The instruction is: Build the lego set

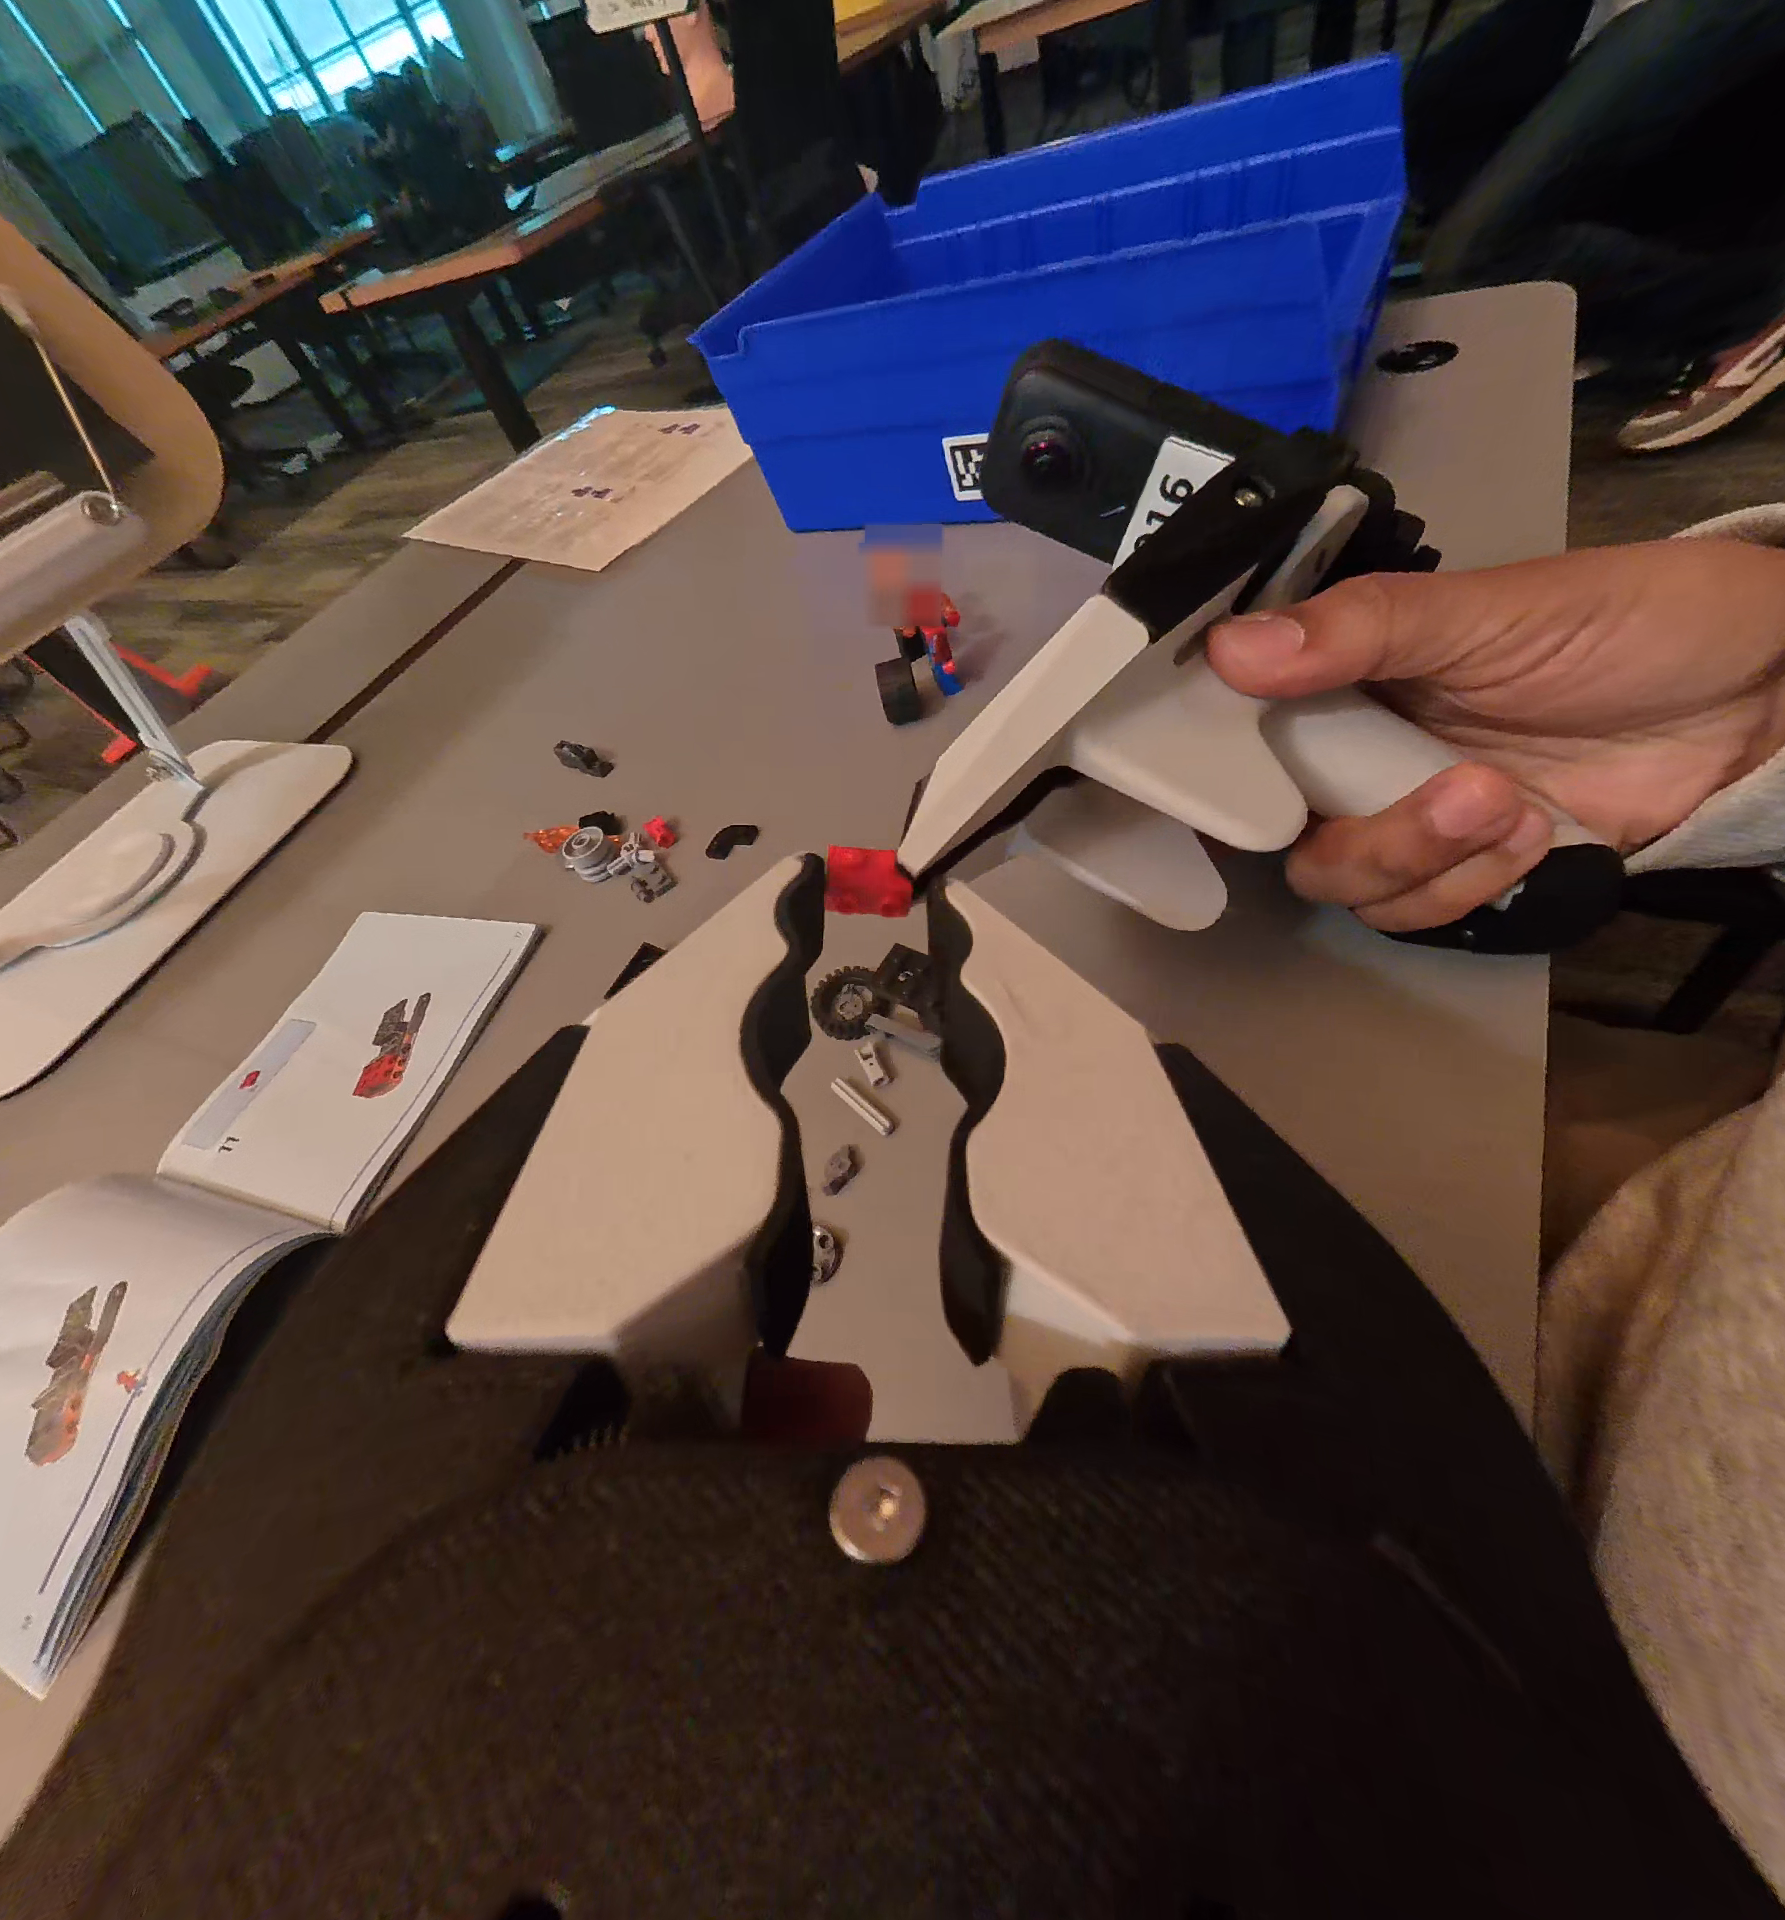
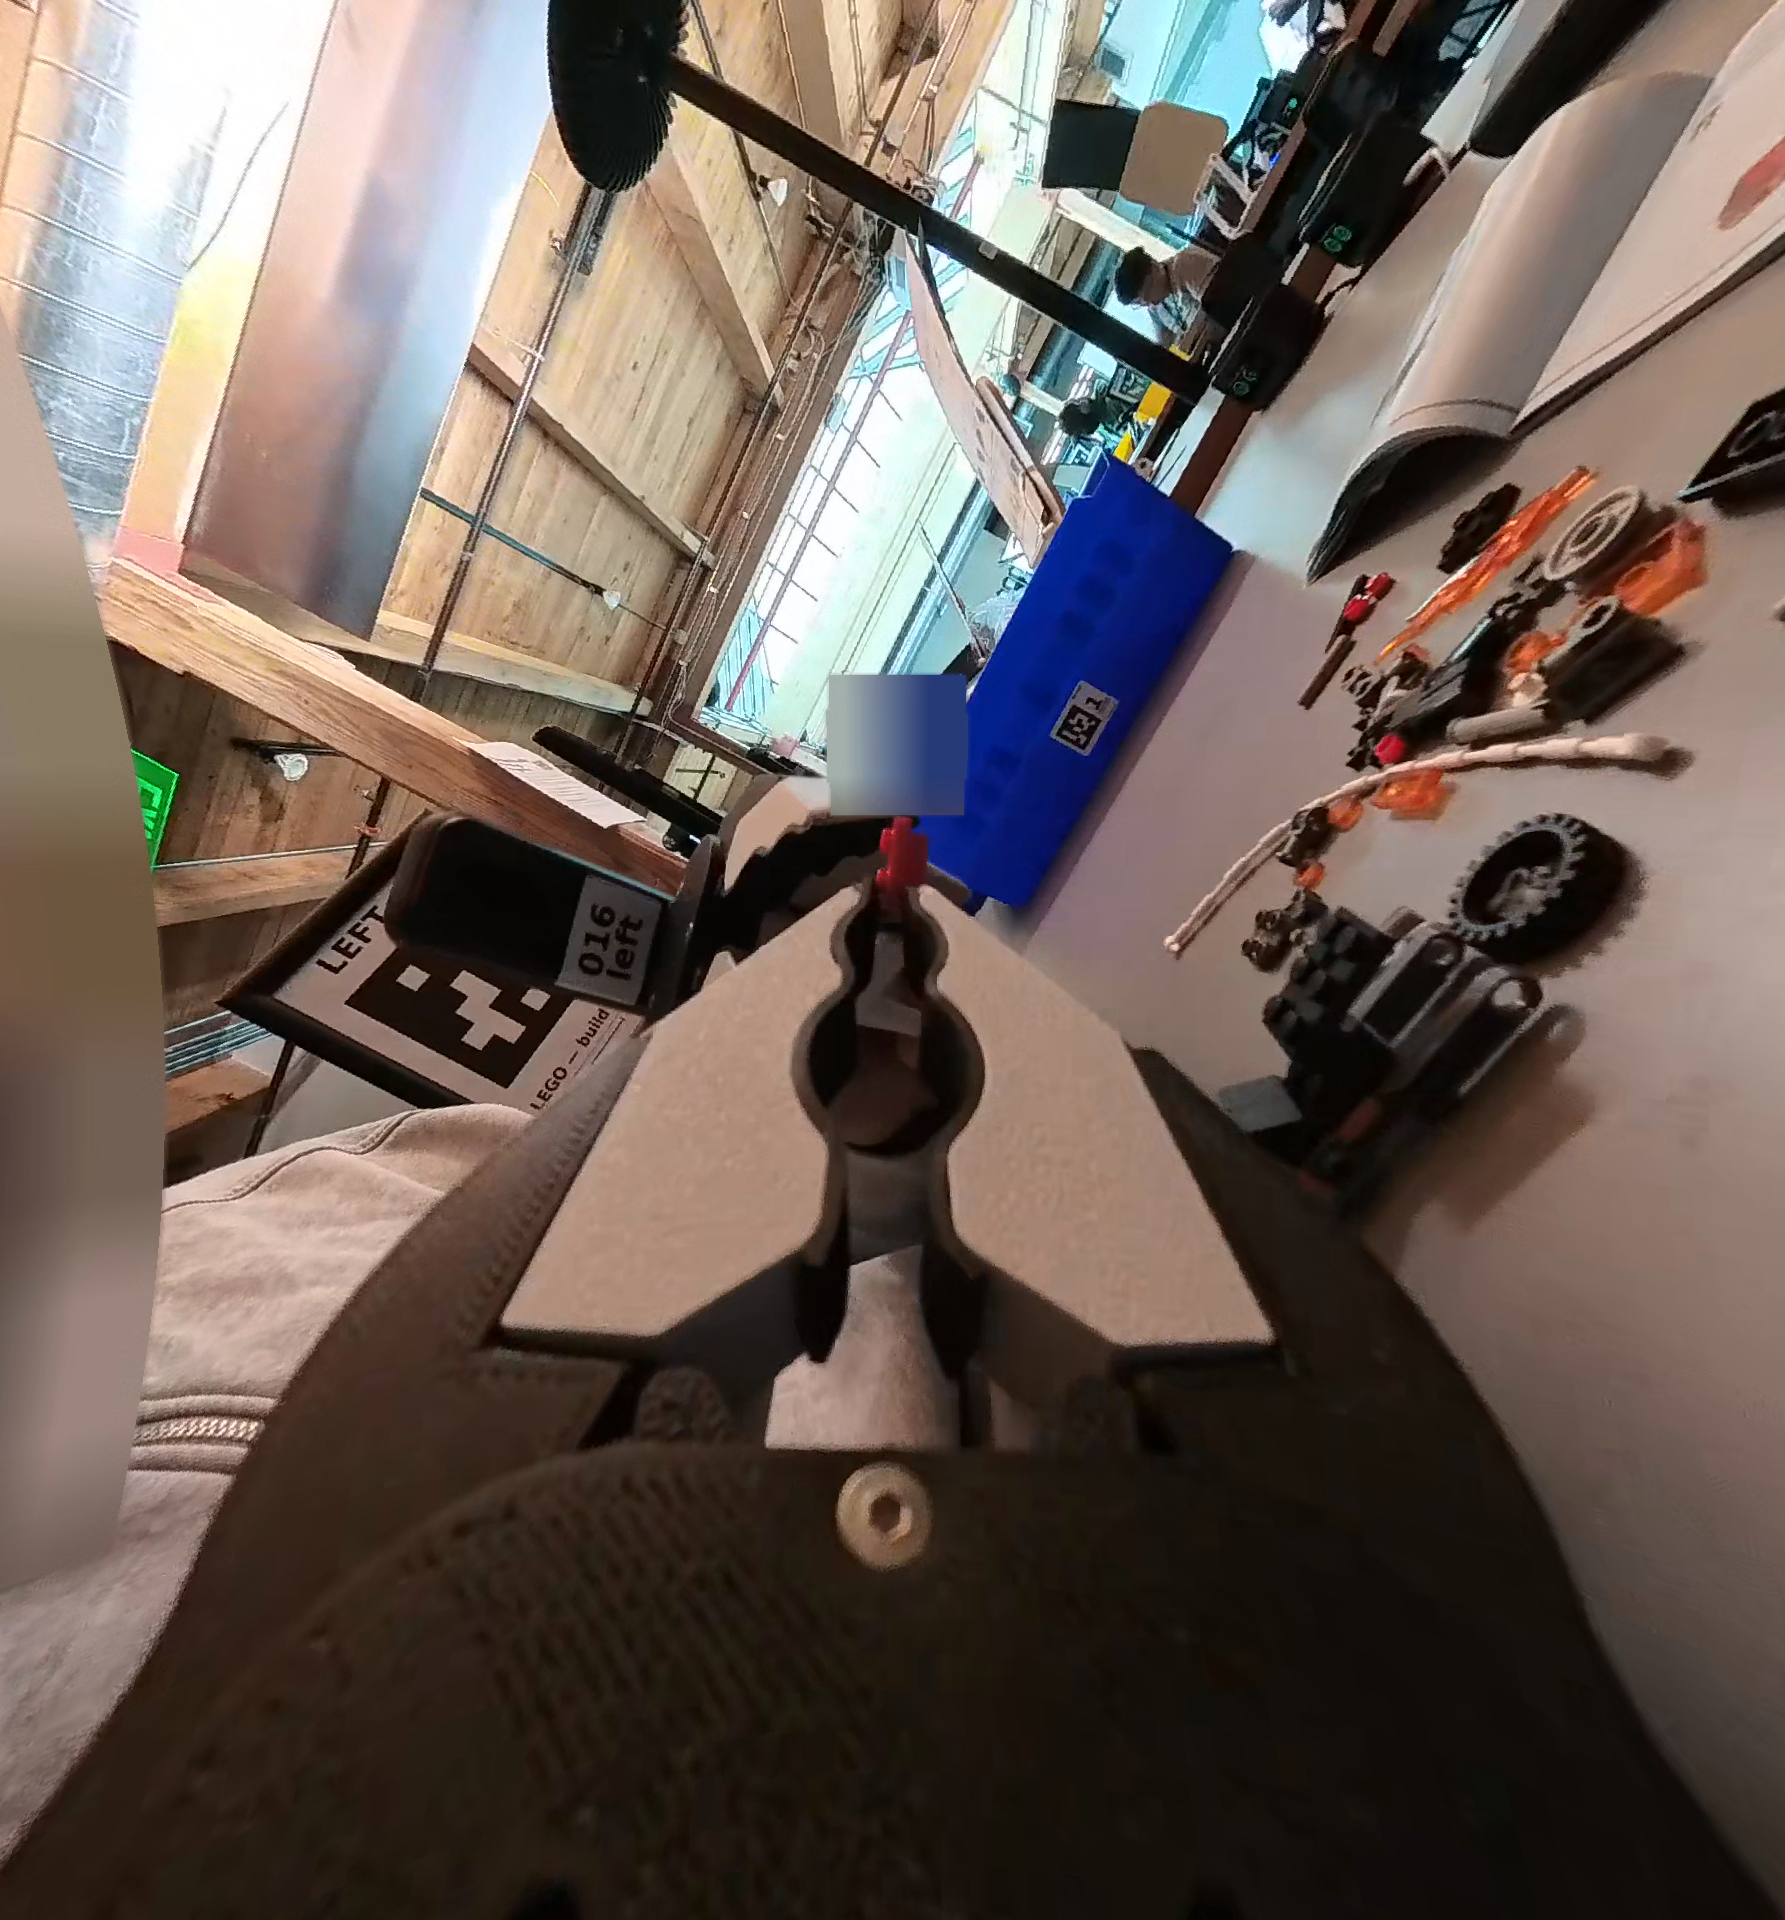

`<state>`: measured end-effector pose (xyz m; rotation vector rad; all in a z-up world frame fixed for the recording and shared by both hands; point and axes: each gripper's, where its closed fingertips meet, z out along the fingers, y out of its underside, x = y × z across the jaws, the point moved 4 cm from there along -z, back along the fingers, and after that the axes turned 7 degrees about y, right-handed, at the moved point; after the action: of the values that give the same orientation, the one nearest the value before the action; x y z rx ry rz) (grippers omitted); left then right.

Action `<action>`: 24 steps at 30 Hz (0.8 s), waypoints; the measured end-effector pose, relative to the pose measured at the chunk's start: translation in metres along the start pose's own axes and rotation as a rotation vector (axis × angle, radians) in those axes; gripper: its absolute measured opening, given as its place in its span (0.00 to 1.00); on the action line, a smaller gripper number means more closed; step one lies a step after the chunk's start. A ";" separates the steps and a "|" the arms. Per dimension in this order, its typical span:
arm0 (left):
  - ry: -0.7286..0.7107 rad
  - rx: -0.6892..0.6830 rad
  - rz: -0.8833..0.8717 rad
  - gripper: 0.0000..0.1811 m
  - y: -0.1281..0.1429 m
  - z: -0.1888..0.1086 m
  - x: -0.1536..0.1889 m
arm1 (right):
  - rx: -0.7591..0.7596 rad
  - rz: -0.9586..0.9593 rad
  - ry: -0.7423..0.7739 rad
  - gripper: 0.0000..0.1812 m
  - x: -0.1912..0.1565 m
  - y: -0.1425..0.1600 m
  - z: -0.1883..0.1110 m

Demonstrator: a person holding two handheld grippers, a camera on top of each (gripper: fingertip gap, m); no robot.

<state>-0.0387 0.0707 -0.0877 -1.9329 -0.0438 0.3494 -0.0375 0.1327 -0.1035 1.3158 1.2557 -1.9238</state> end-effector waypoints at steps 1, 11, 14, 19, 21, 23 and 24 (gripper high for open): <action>-0.005 -0.003 0.007 0.10 0.000 0.000 0.000 | 0.001 0.001 0.001 0.01 0.000 0.000 0.000; -0.052 -0.021 0.074 0.09 0.000 0.000 0.000 | 0.009 0.018 -0.014 0.01 0.001 -0.002 -0.001; -0.055 -0.018 0.083 0.08 -0.001 -0.001 0.001 | 0.010 0.021 -0.018 0.01 0.001 -0.002 -0.001; -0.064 -0.025 0.103 0.08 0.000 -0.001 0.001 | 0.005 0.021 -0.017 0.01 0.001 -0.002 -0.001; -0.064 -0.024 0.105 0.08 0.000 -0.001 0.001 | 0.004 0.021 -0.017 0.01 0.001 -0.002 -0.001; -0.062 -0.022 0.102 0.08 0.000 -0.001 0.001 | 0.004 0.022 -0.022 0.01 0.001 -0.002 -0.001; -0.059 -0.020 0.099 0.08 0.000 -0.001 0.001 | 0.002 0.025 -0.026 0.01 0.002 -0.002 -0.001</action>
<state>-0.0372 0.0697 -0.0871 -1.9488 0.0102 0.4734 -0.0394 0.1346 -0.1041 1.2980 1.2195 -1.9189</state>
